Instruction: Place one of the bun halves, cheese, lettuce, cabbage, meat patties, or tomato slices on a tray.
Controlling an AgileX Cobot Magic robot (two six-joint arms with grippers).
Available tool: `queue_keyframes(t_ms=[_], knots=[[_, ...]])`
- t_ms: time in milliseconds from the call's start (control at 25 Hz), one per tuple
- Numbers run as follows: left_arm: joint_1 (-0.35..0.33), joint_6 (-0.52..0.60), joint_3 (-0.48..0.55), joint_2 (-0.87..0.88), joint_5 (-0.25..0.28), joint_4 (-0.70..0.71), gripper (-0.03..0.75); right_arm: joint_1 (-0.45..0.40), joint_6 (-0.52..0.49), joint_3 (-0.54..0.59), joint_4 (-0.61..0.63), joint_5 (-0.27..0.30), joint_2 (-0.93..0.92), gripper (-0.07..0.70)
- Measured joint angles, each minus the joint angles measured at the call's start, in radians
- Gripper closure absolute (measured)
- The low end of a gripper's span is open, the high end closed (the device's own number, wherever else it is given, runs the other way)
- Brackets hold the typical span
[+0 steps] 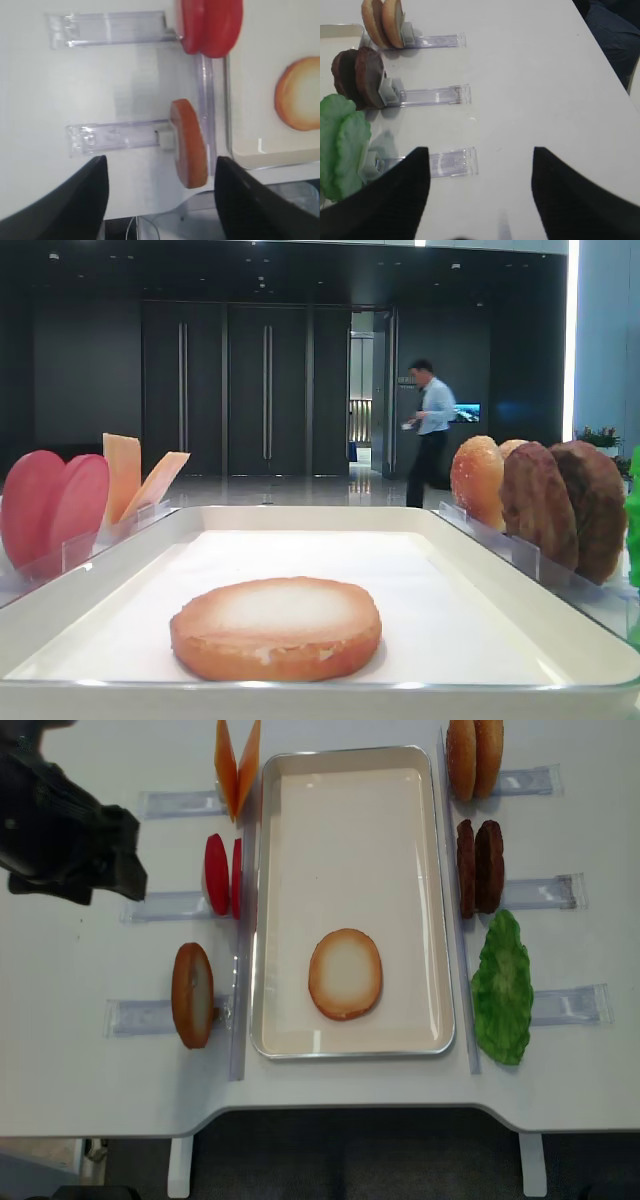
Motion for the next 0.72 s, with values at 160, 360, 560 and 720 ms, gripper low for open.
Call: queue_keyframes(t_ms=[160,360,560,720], knots=[[0.157,0.08,0.014,-0.046,0.008,0.028,0.211,0.0,0.0,0.0,0.0,0.0,0.0,0.199],[0.286,0.134,0.015,-0.09,0.013,0.057,0.211,0.0,0.0,0.0,0.0,0.0,0.0,0.199],[0.299,0.143,0.015,-0.109,0.014,0.092,0.211,0.0,0.0,0.0,0.0,0.0,0.0,0.199],[0.299,0.147,0.016,-0.141,0.014,0.078,0.211,0.0,0.0,0.0,0.0,0.0,0.0,0.199]])
